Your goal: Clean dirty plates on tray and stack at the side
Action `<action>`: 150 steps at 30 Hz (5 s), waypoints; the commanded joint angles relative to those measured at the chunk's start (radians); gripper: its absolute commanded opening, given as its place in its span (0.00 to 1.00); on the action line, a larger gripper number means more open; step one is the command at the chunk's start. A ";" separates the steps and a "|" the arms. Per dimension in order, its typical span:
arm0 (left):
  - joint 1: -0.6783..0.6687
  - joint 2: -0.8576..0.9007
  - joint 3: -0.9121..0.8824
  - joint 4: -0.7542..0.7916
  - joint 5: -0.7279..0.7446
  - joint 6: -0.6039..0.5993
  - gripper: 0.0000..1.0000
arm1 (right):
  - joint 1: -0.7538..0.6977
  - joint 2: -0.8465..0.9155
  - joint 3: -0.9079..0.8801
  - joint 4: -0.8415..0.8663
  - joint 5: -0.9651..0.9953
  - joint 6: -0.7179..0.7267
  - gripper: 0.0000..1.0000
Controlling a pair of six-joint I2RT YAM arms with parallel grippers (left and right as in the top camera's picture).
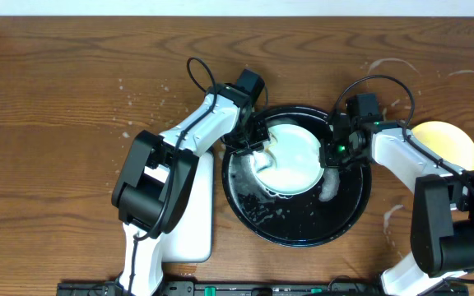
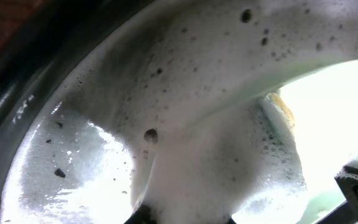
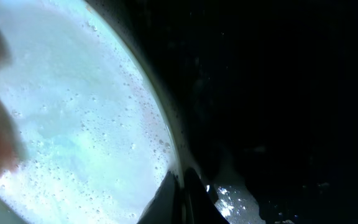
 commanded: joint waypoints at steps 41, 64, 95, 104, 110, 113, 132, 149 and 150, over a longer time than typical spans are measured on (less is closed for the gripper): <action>0.008 -0.335 -0.036 0.002 -0.166 0.164 0.08 | -0.007 -0.117 -0.034 -0.047 0.122 -0.014 0.01; 0.186 -0.604 -0.476 -0.303 -0.502 0.174 0.15 | -0.006 -0.059 -0.032 -0.051 0.154 -0.017 0.01; 0.206 -0.604 -0.501 -0.266 -0.502 0.174 0.81 | 0.814 -0.564 -0.032 -0.149 1.492 -0.234 0.01; 0.206 -0.604 -0.501 -0.266 -0.501 0.174 0.81 | 0.831 -0.564 -0.032 -0.100 1.491 -0.367 0.01; 0.206 -0.604 -0.501 -0.266 -0.501 0.174 0.81 | 0.831 -0.564 -0.032 -0.078 1.491 -0.425 0.01; 0.206 -0.604 -0.501 -0.266 -0.502 0.174 0.81 | 0.831 -0.564 -0.032 -0.079 1.491 -0.425 0.01; 0.206 -0.604 -0.501 -0.266 -0.502 0.174 0.81 | 0.830 -0.564 -0.032 -0.024 1.491 -0.416 0.01; 0.206 -0.604 -0.501 -0.266 -0.501 0.174 0.82 | 0.829 -0.564 -0.032 0.035 1.493 -0.360 0.01; 0.206 -0.604 -0.501 -0.266 -0.501 0.174 0.82 | 0.829 -0.564 -0.032 0.036 1.500 -0.360 0.01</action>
